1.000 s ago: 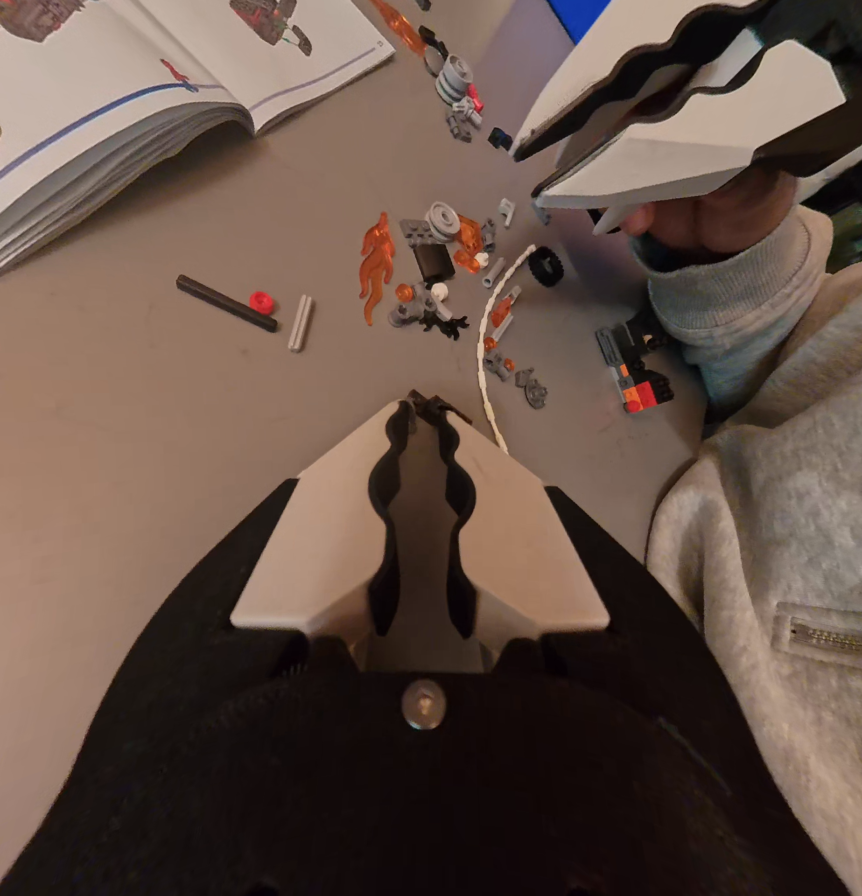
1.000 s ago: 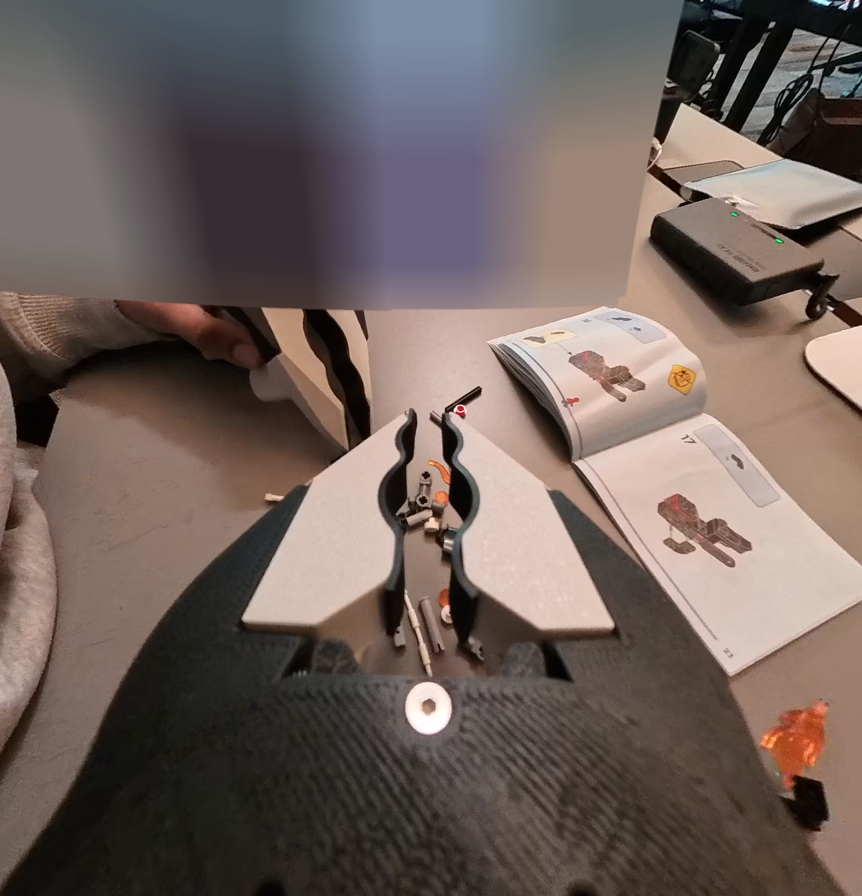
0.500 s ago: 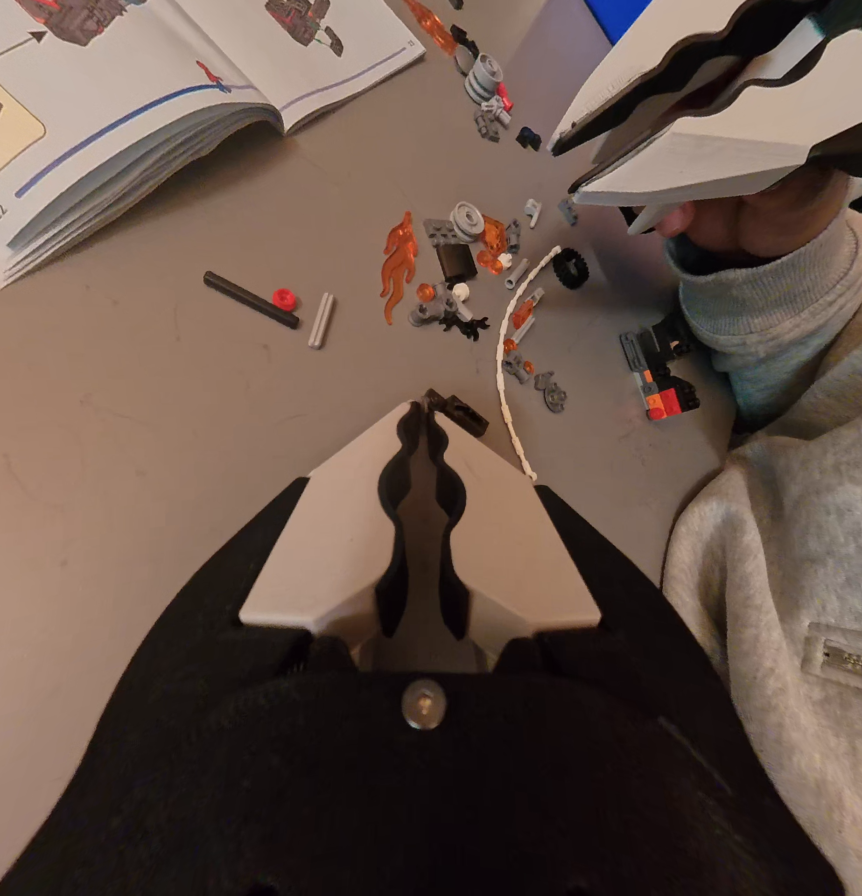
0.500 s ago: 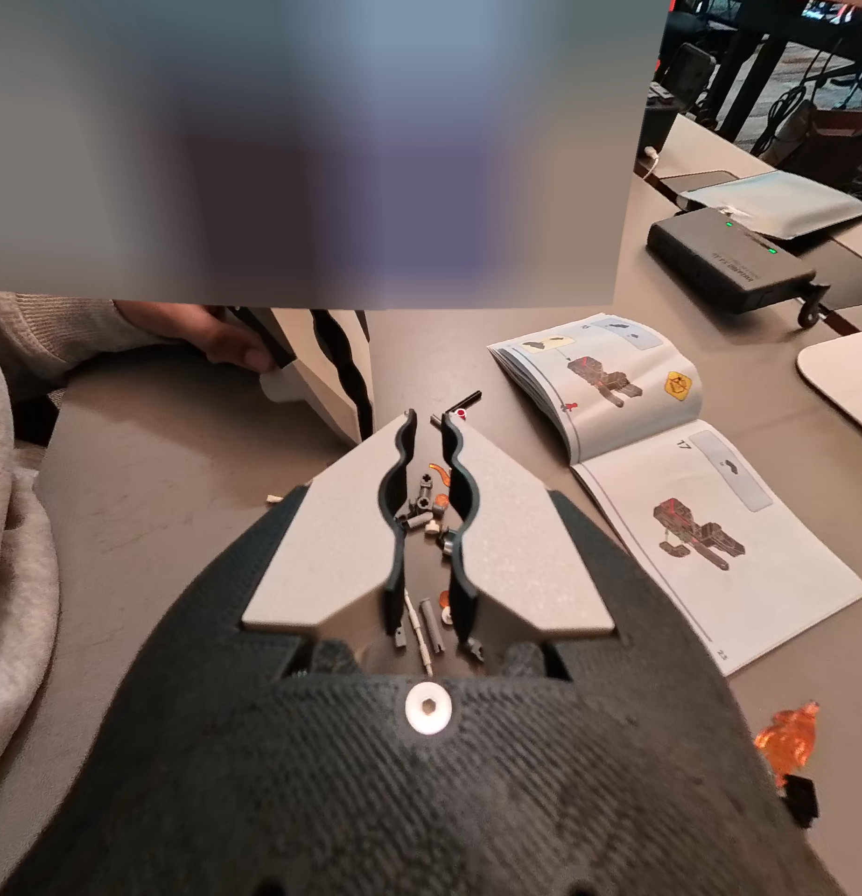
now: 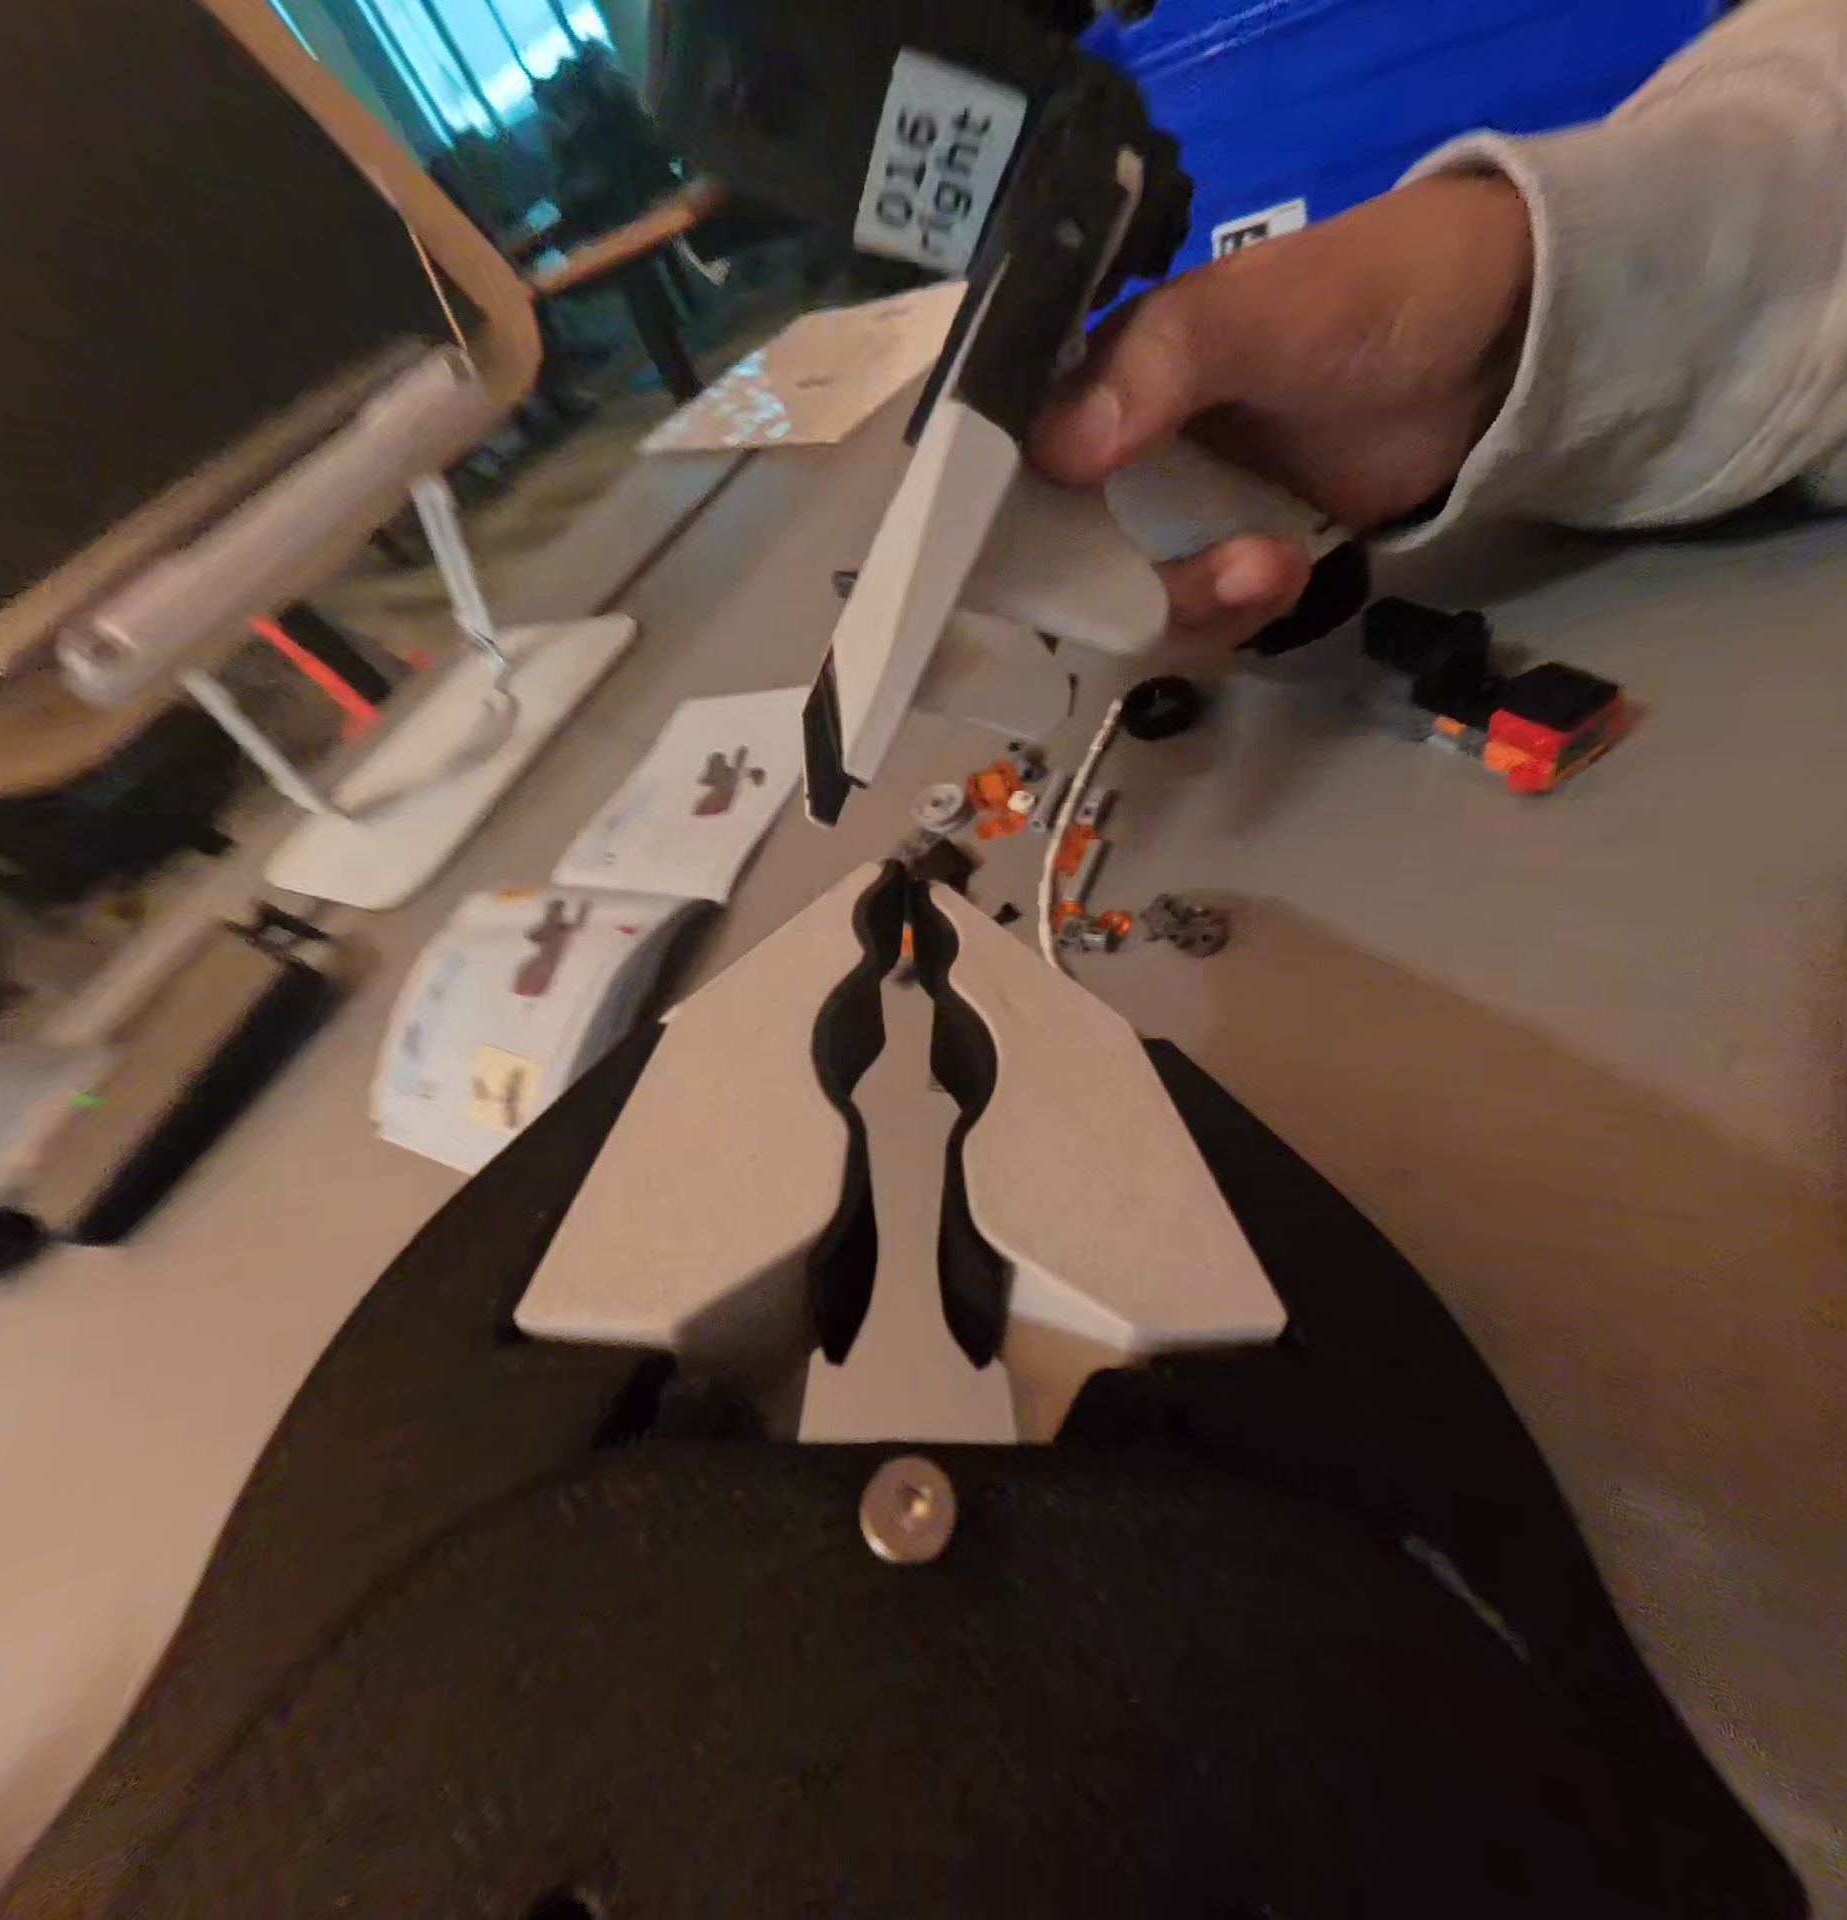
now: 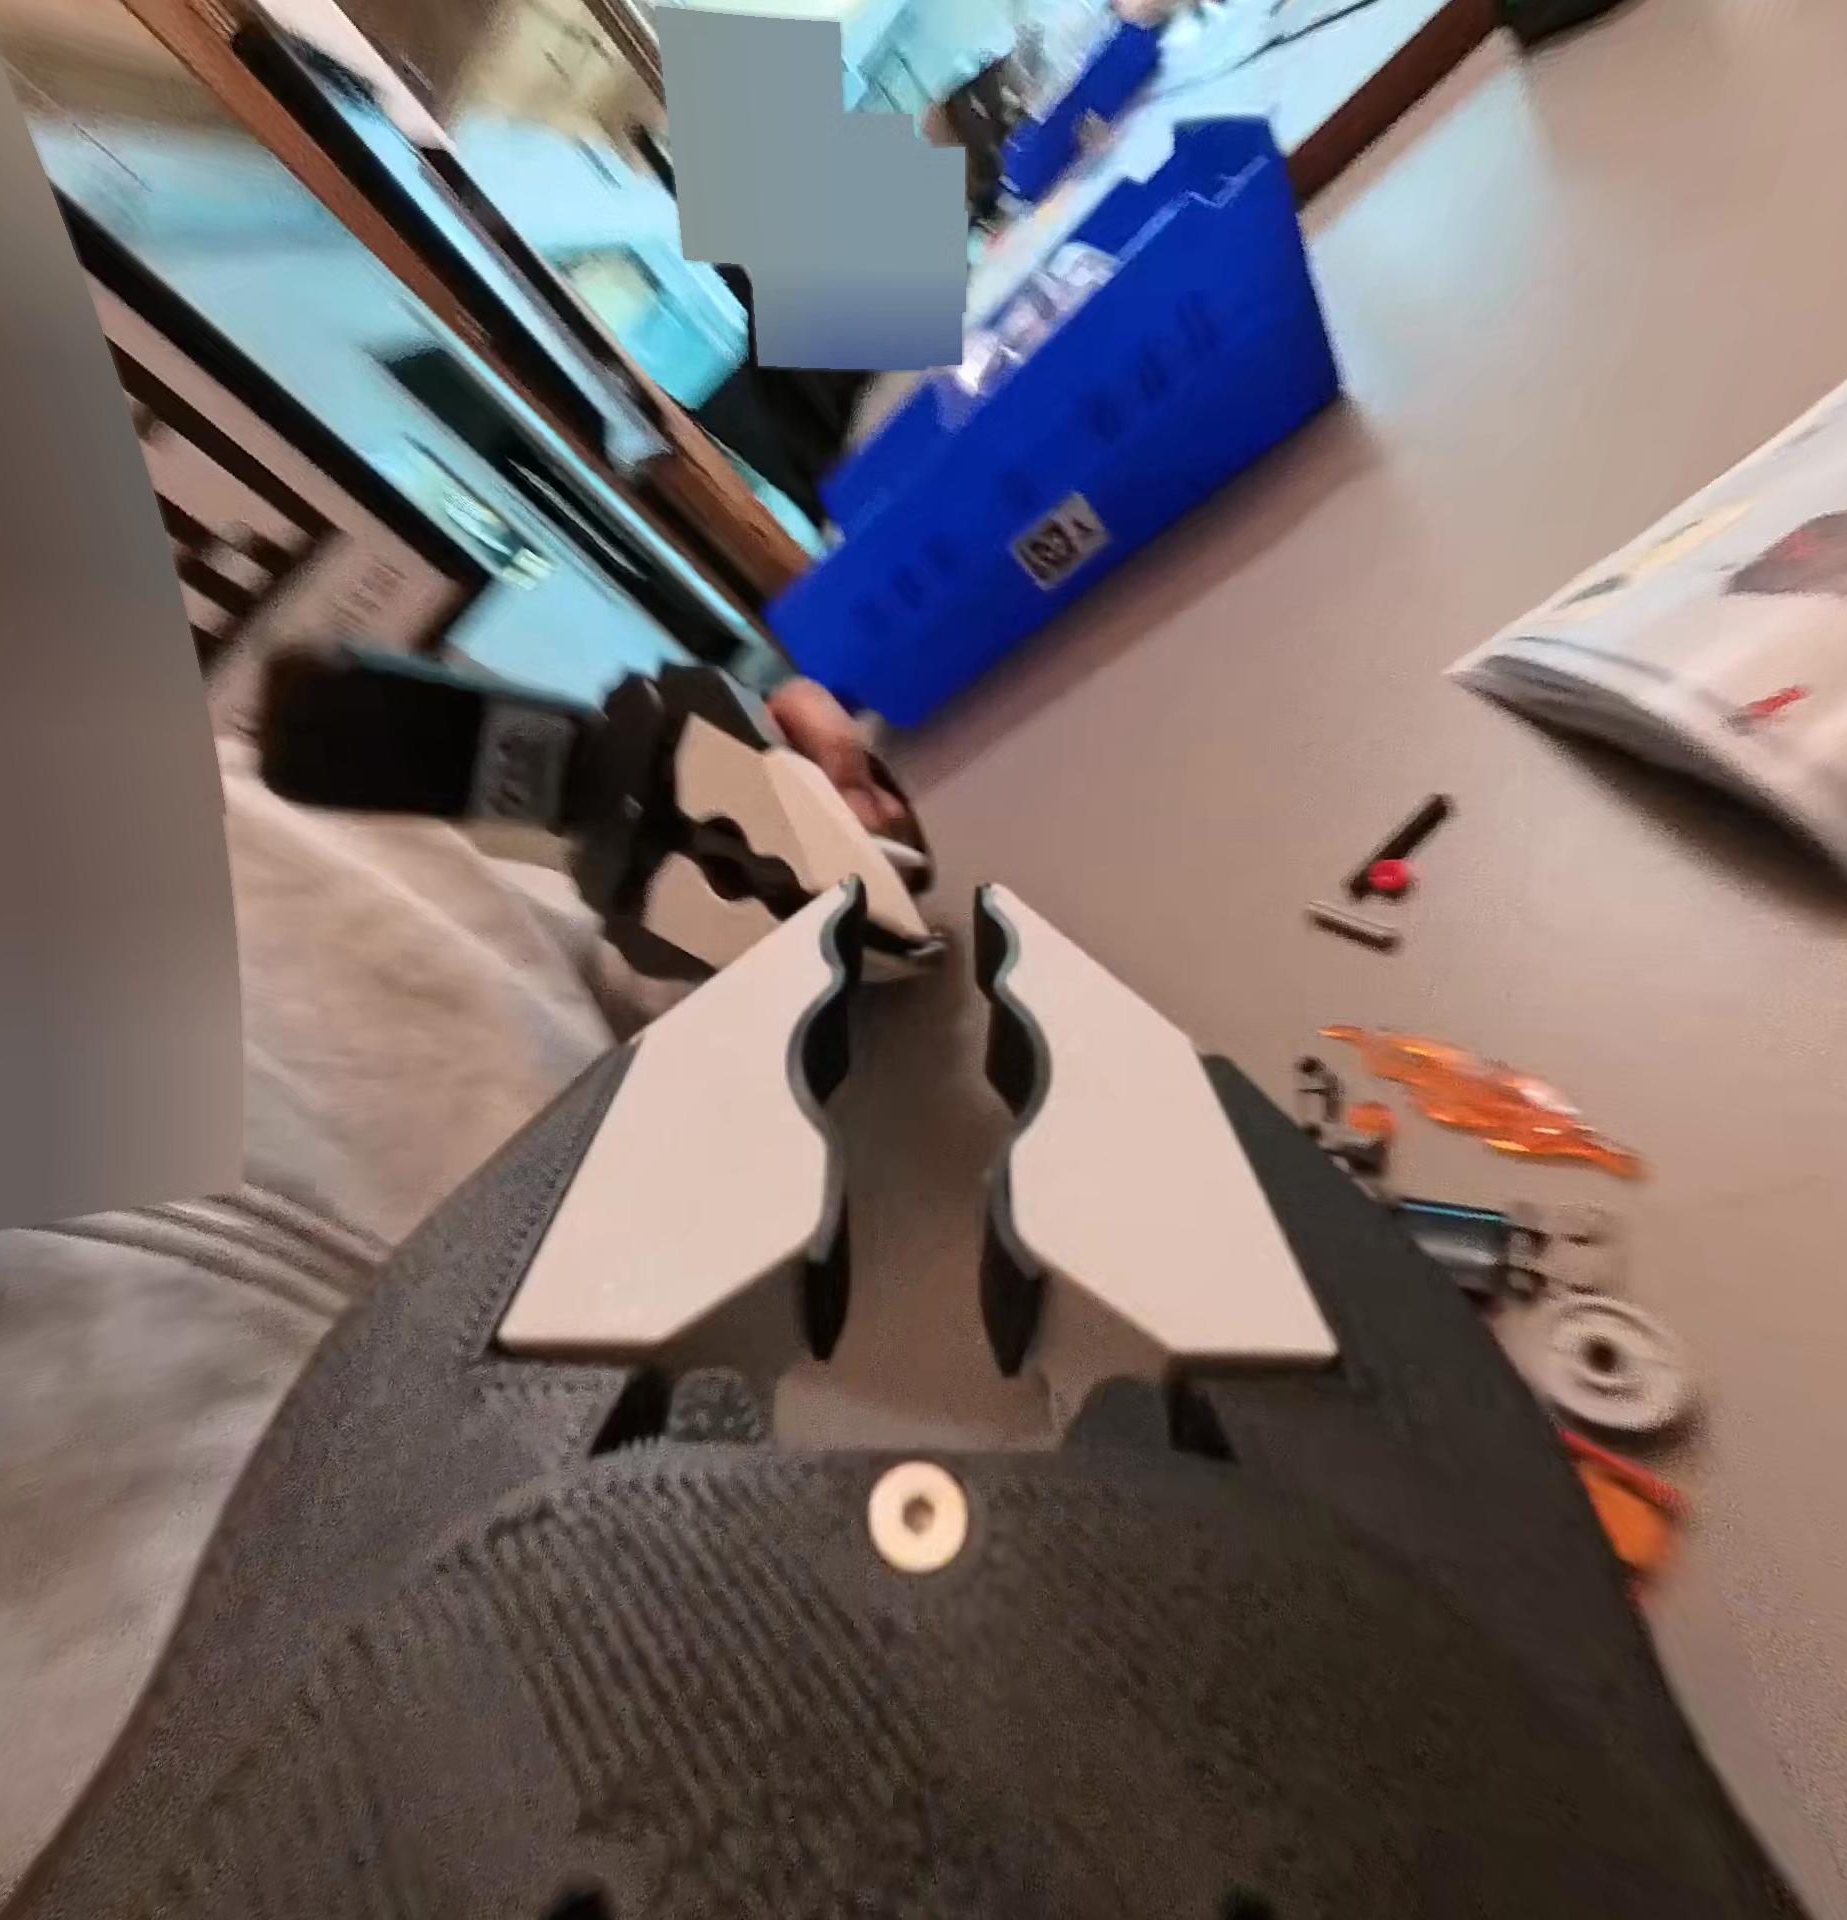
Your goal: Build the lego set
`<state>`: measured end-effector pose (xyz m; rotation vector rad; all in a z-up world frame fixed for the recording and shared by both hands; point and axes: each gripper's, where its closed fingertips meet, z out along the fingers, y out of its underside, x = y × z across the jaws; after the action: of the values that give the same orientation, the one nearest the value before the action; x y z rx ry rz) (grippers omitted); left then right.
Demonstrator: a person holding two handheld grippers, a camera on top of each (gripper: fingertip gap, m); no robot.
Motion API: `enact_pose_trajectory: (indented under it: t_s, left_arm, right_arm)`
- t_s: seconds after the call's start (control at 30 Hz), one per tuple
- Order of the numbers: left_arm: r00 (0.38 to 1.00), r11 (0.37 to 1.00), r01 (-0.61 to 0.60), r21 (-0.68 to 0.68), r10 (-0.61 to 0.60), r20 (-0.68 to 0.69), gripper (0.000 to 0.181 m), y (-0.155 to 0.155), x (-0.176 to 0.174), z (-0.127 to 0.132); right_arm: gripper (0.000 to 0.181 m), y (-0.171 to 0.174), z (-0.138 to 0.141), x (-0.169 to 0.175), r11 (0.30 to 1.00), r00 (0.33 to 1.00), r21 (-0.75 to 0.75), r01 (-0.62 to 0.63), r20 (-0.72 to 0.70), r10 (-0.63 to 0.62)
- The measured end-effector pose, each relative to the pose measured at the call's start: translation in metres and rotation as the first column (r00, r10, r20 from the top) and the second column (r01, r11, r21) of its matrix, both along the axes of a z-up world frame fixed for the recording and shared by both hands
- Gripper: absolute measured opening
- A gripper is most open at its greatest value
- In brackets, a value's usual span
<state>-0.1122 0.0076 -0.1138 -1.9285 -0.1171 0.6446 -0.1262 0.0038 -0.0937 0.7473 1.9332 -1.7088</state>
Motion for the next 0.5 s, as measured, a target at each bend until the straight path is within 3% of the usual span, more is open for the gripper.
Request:
enact_pose_trajectory:
  t_s: [0.07,0.23,0.5]
  left_arm:
    - [0.987,0.998,-0.047,-0.042,0.04,-0.155,0.0,-0.001,-0.001,0.005]
    - [0.901,0.99,-0.12,-0.077,0.076,-0.426,0.0,0.0,0.003,0.017]
    - [0.876,0.988,-0.114,-0.104,0.051,-0.479,0.0,0.003,0.008,0.015]
  right_arm:
    - [0.019,0.001,0.009,0.005,0.994,0.993,-0.098,-0.048,0.103,0.058]
    - [0.022,-0.001,0.0,0.013,0.994,0.985,-0.056,-0.098,0.139,0.105]
    - [0.009,-0.003,0.003,0.019,0.989,0.976,-0.082,-0.125,0.171,0.137]
